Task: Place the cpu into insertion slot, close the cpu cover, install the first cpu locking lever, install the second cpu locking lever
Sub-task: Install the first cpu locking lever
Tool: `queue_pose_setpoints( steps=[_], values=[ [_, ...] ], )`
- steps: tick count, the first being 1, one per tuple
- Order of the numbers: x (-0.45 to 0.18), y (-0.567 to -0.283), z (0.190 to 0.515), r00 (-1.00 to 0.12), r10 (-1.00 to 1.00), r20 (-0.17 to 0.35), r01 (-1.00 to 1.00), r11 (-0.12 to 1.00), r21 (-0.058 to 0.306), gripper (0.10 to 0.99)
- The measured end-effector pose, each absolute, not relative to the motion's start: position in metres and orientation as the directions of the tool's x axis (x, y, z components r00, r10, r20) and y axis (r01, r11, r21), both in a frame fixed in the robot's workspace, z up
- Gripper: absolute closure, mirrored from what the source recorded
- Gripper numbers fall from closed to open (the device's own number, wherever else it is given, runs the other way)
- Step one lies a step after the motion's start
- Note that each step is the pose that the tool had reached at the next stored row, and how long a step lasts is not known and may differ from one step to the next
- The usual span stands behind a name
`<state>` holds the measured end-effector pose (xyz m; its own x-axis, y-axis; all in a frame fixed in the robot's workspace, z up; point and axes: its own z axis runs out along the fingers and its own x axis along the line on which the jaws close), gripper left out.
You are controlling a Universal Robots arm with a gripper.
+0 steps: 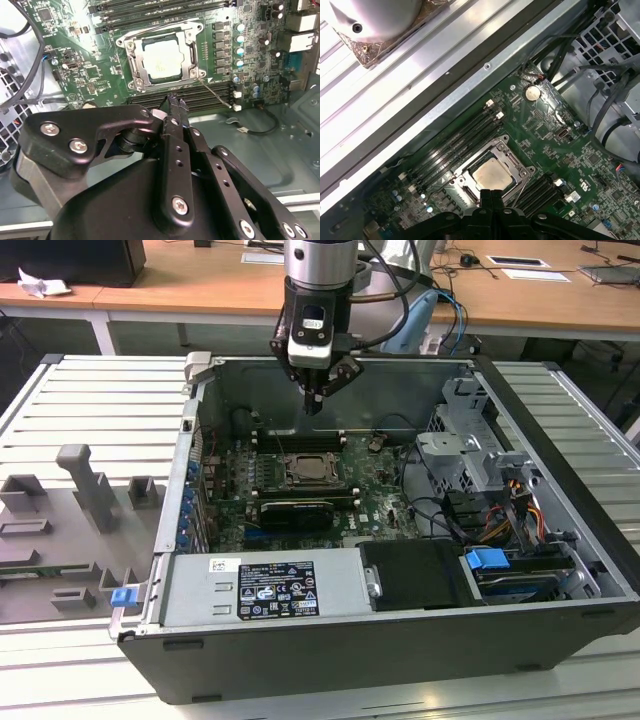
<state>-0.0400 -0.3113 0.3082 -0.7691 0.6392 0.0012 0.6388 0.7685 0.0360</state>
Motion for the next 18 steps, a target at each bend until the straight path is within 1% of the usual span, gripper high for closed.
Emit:
queue_pose_setpoints(
  steps=[18],
  values=[
    [-0.0400, -0.3113, 0.3082, -0.826, 0.563, 0.001, 0.563, 0.826, 0.036, 0.980]
  ],
)
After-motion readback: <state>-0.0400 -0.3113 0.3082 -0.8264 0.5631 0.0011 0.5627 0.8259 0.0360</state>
